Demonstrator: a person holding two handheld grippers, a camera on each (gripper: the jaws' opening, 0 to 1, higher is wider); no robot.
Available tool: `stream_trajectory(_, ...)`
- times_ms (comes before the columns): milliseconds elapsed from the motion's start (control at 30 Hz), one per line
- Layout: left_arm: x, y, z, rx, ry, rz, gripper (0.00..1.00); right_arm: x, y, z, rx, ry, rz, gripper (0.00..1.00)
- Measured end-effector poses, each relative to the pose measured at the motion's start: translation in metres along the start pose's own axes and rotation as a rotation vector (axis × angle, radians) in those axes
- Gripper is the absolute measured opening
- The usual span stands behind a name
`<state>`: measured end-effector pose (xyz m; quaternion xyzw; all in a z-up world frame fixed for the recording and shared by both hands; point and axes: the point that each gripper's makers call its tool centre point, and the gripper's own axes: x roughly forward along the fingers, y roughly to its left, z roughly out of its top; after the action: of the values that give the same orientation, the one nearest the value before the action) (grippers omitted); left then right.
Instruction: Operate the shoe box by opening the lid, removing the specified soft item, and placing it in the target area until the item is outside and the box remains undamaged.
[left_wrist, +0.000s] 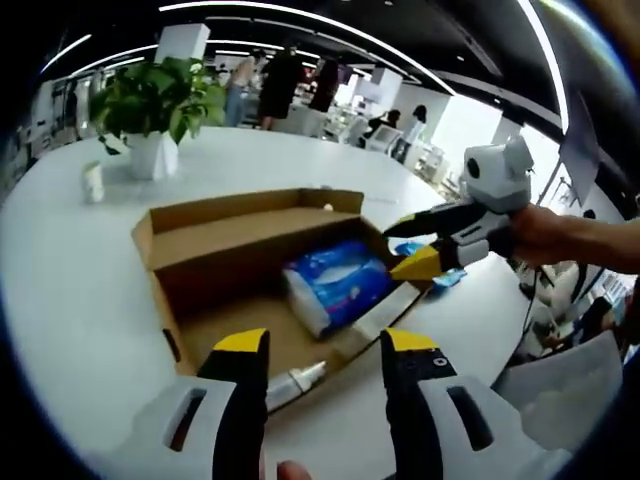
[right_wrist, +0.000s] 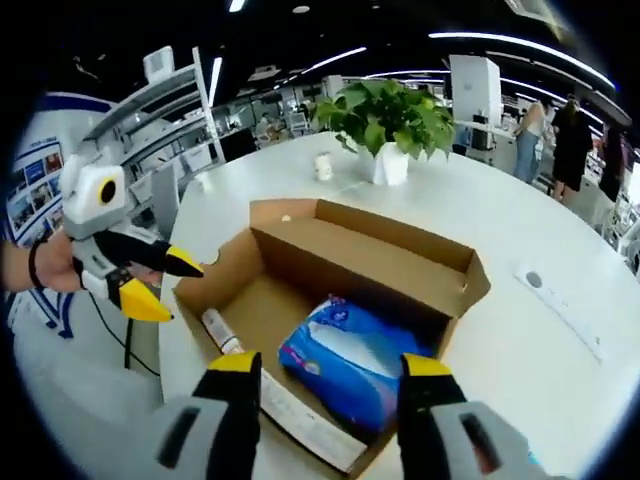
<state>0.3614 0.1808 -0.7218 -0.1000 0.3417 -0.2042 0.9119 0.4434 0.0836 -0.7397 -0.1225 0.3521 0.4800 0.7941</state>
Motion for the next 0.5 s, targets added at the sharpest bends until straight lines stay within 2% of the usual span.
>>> stream_trajectory(300,-0.004,0.007,-0.004,-0.01,0.003,0.009,0.45,0.013,0.001,0.002,-0.051,0.036,0.022,0.53)
stream_trajectory(500,-0.003,0.016,-0.006,-0.018,0.003,0.014,0.45,0.023,-0.002,-0.002,-0.124,0.084,0.029,0.53)
